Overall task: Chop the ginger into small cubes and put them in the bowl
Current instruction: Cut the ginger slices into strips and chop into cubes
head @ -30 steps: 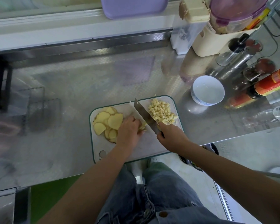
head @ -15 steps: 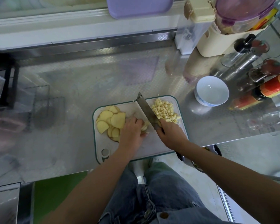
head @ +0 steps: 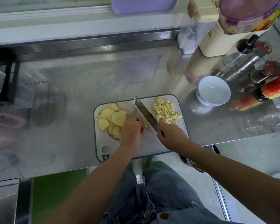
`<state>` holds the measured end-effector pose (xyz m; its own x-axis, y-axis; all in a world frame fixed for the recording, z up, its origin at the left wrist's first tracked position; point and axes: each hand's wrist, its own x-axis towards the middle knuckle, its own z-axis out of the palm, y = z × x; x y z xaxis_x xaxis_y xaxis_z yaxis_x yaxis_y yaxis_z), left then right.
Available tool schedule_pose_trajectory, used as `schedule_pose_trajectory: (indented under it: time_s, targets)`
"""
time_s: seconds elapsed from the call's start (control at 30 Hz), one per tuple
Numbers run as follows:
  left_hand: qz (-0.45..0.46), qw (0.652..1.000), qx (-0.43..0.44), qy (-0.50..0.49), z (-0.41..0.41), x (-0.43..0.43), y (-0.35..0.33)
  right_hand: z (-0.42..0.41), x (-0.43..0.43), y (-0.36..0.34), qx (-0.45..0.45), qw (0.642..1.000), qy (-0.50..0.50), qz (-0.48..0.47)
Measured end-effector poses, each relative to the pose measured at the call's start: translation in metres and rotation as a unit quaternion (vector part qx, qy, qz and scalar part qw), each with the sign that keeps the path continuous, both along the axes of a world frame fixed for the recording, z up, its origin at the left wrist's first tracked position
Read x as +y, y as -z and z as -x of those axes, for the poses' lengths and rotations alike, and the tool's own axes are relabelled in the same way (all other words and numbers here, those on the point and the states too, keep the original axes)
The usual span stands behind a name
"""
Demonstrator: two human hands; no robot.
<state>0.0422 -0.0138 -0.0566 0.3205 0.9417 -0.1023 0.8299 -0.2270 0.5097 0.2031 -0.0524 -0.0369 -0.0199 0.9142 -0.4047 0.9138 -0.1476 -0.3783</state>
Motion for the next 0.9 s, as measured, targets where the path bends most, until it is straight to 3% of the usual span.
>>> schedule_pose_trajectory:
  time_s: [0.43, 0.9]
  targets:
    - [-0.003, 0.999, 0.030, 0.021, 0.000, 0.001, -0.004, 0.000, 0.006, -0.006, 0.031, 0.998, 0.013, -0.054]
    - [0.006, 0.998, 0.048, 0.028, -0.002, 0.003, -0.004, 0.010, -0.003, 0.007, 0.001, 1.000, -0.005, 0.001]
